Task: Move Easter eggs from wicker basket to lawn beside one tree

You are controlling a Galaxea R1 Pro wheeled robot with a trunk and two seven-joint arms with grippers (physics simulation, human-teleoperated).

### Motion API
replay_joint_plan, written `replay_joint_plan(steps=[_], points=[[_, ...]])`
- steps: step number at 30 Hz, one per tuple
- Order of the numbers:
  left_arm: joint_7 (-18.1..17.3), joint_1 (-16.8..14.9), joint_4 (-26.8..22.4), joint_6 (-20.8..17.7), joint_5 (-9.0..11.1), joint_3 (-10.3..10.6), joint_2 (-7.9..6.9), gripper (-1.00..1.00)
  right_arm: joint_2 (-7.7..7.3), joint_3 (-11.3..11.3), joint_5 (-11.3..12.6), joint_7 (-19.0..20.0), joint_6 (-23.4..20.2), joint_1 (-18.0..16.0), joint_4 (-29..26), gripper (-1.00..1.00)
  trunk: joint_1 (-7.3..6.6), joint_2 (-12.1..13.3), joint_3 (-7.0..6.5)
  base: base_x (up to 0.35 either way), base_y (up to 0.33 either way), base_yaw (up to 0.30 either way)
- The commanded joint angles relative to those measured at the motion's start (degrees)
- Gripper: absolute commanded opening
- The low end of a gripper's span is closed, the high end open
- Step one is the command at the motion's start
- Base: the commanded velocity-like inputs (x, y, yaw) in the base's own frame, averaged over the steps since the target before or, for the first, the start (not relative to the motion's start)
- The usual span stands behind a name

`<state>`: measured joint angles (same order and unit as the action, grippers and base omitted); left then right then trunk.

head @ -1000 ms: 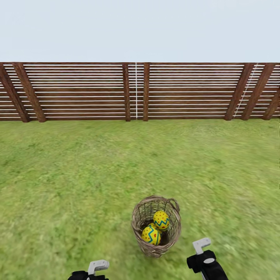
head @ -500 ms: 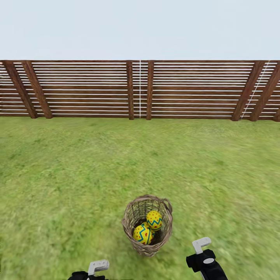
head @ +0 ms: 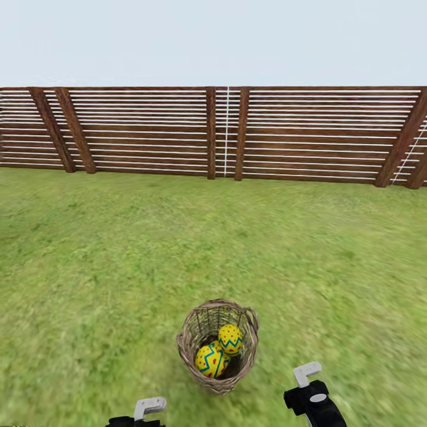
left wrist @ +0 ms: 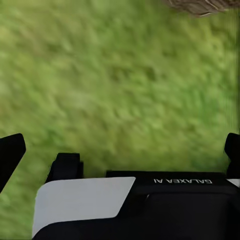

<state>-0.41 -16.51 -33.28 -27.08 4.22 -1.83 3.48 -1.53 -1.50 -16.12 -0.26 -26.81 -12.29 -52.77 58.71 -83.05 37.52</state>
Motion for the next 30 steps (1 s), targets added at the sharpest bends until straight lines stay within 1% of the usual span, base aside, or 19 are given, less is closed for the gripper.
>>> replay_joint_plan(steps=[1,8,12,17,19,23,26,28,30], points=[[-0.03,-0.02,-0.09,-0.09,0.43,-0.19,0.04,1.0,-0.05,-0.17,-0.35,-0.02,-0.35,-0.02,-0.08,1.0,0.02,-0.03,0.13,0.236,-0.237,0.174],[-0.03,-0.02,-0.11,0.25,0.43,-0.2,-0.02,1.0,-0.05,-0.17,-0.38,-0.01,-0.35,-0.02,-0.1,1.0,0.02,-0.03,0.62,0.229,-0.197,0.175],[-0.03,-0.02,-0.11,0.27,0.44,-0.24,-0.05,1.0,-0.05,-0.17,-0.4,-0.01,-0.35,-0.02,-0.11,1.0,0.02,-0.03,0.88,0.059,-0.035,0.165],[0.02,-0.02,-0.16,0.27,0.57,-0.3,-0.05,1.0,-0.16,-0.17,-0.4,-0.03,-0.21,-0.02,-0.13,1.0,0.02,-0.03,0.96,0.008,-0.005,0.04],[0.06,-0.02,-0.25,0.27,1.48,-0.79,-0.13,1.0,-0.23,-0.12,-0.35,0.0,-0.19,-0.02,-0.14,1.0,0.02,-0.03,0.97,0.001,-0.001,0.006],[0.31,-0.02,-0.81,0.13,4.45,-3.29,-0.51,1.0,-0.3,-0.12,-0.37,0.07,-0.18,-0.02,-0.24,1.0,0.02,-0.03,0.97,0.0,0.0,0.002],[0.47,-0.02,-3.27,-0.55,5.17,-4.43,-1.0,1.0,-0.31,-0.04,-0.39,0.06,-0.17,-0.02,-0.69,1.0,0.02,-0.03,0.97,0.0,0.0,0.0],[1.03,-0.02,-6.68,-1.21,5.28,-4.68,-1.15,1.0,-0.31,0.04,-0.4,0.02,-0.17,-0.02,-0.88,1.0,0.02,-0.03,0.97,0.0,0.0,0.0],[2.46,-0.02,-10.69,-2.52,5.33,-4.8,-1.03,1.0,-0.31,0.07,-0.4,0.01,-0.17,-0.02,-0.96,1.0,0.02,-0.03,0.97,0.0,0.0,0.0]])
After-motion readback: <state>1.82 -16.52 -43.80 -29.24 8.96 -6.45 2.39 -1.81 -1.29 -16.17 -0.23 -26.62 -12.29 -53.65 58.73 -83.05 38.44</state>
